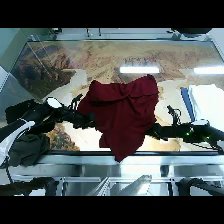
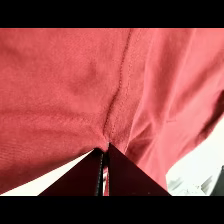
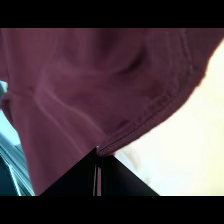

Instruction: Fold the shirts.

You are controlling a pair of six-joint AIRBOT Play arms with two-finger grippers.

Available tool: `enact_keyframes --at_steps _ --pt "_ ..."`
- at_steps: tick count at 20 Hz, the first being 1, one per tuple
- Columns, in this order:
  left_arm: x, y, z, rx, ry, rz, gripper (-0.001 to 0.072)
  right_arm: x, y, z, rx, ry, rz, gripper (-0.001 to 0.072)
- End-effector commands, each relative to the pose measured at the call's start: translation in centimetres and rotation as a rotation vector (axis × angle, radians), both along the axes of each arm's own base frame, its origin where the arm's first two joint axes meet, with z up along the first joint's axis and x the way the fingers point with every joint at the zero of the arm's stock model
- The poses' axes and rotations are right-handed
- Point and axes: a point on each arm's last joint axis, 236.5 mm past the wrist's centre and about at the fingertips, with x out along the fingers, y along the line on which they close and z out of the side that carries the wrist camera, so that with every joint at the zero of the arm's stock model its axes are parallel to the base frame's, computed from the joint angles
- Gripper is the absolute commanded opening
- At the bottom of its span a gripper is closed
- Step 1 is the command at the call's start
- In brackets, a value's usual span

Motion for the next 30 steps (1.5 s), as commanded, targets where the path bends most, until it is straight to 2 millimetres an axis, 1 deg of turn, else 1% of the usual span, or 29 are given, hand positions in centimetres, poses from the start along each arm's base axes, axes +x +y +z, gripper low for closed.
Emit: enact_keyframes --at_steps 1,3,5,6,8,11,12,13,15,16,17,19,21,22,23,24,25,26,27,28,29,30 --pt "-0.7 -0.2 0.4 -0.019 0.027 -0.016 0.0019 1.0 0.4 0.3 0.009 -0.019 -0.039 0.0018" --pt "-1.2 0.0 0.9 -0.035 0.057 -0.029 0.0019 1.3 0.1 0.1 -0.003 -0.022 -0.054 0.0018" --pt "-1.3 0.4 2.0 -0.063 0.081 -0.043 0.0019 1.7 -0.5 0.0 -0.008 -0.023 -0.072 0.0018" --pt "-0.9 0.8 2.8 -0.077 0.085 -0.046 0.0019 1.8 -1.0 0.0 -0.012 -0.023 -0.083 0.0017" --pt "0.5 1.7 4.6 -0.103 0.068 -0.041 0.0019 2.2 -2.5 -0.3 -0.027 -0.018 -0.117 0.0017" --pt "3.0 3.6 7.3 -0.129 0.020 -0.018 0.0020 2.7 -5.8 -0.9 -0.057 0.002 -0.189 0.0017" --pt "3.8 4.2 7.9 -0.132 0.003 -0.004 0.0020 2.8 -6.5 -0.9 -0.056 0.005 -0.207 0.0017" --pt "4.3 4.7 8.1 -0.132 -0.007 0.010 0.0021 2.8 -6.8 -0.8 -0.048 0.008 -0.215 0.0017" --pt "4.4 4.8 7.9 -0.130 -0.013 0.012 0.0022 2.7 -6.2 -0.5 -0.031 0.010 -0.205 0.0017" --pt "4.0 4.5 7.5 -0.128 -0.006 0.008 0.0028 2.7 -5.6 -0.4 -0.023 0.008 -0.197 0.0017" --pt "3.6 4.1 6.8 -0.123 -0.003 0.001 0.0029 2.7 -5.0 -0.2 -0.012 0.004 -0.187 0.0018" --pt "2.1 2.9 4.7 -0.101 0.012 -0.016 0.0029 2.6 -3.6 0.1 0.003 0.001 -0.161 0.0018" --pt "0.9 2.2 3.1 -0.083 0.015 -0.033 0.0029 2.1 -2.4 0.3 0.010 0.001 -0.128 0.0017" --pt "0.7 2.3 2.8 -0.082 0.018 -0.035 0.0028 1.9 -2.1 0.4 0.018 0.004 -0.117 0.0017" --pt "0.7 2.4 3.3 -0.101 0.011 -0.042 0.0028 1.7 -1.8 1.1 0.043 0.004 -0.102 0.0018" --pt "1.3 2.4 4.8 -0.153 -0.014 -0.039 0.0028 1.6 -1.4 2.5 0.085 -0.008 -0.079 0.0018" --pt "2.7 2.4 7.9 -0.240 -0.073 -0.023 0.0027 1.6 -0.9 5.1 0.143 -0.051 -0.042 0.0017" --pt "4.6 2.8 11.8 -0.332 -0.169 0.006 0.0027 2.0 -0.8 8.4 0.196 -0.124 -0.009 0.0017" --pt "6.7 3.7 17.4 -0.448 -0.302 0.052 0.0027 2.8 -1.0 12.8 0.237 -0.236 0.008 0.0018" --pt "8.1 4.8 23.8 -0.567 -0.468 0.082 0.0026 3.7 -1.5 17.7 0.263 -0.373 0.004 0.0018" --pt "8.3 6.4 31.6 -0.699 -0.687 0.087 0.0027 4.6 -2.4 24.1 0.283 -0.557 -0.023 0.0018" --pt "7.2 8.4 39.2 -0.820 -0.891 0.086 0.0027 4.6 -3.3 30.9 0.289 -0.756 -0.050 0.0018"
